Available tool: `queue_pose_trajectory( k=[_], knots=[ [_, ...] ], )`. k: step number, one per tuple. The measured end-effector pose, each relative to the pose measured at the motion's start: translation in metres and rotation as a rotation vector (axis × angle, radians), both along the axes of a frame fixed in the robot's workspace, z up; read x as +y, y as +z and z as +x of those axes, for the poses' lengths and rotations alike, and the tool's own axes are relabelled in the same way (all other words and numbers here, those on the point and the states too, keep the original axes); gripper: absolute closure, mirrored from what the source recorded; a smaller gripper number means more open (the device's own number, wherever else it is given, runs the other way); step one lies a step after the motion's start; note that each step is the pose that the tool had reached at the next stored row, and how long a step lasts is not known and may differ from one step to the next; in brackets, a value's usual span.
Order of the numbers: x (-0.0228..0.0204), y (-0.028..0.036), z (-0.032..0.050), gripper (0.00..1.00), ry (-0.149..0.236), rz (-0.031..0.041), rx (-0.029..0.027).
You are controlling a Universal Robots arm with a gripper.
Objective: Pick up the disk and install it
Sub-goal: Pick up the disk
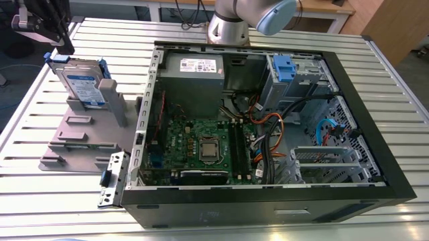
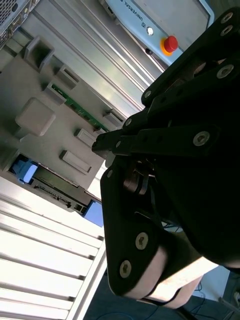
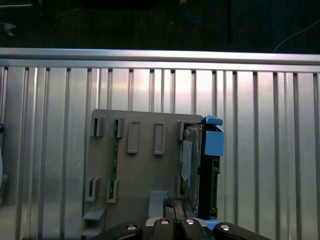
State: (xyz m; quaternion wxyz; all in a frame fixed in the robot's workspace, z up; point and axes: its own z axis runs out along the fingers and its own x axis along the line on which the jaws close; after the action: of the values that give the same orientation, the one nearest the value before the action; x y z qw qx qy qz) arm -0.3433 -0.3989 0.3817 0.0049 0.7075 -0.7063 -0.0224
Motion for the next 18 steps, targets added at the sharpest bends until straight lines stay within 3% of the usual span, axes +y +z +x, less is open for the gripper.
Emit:
queue_pose_trajectory(
  k=[18],
  knots=[
    [0.0,0.0,0.0001,0.89,0.027,0.0,0.0]
  ],
)
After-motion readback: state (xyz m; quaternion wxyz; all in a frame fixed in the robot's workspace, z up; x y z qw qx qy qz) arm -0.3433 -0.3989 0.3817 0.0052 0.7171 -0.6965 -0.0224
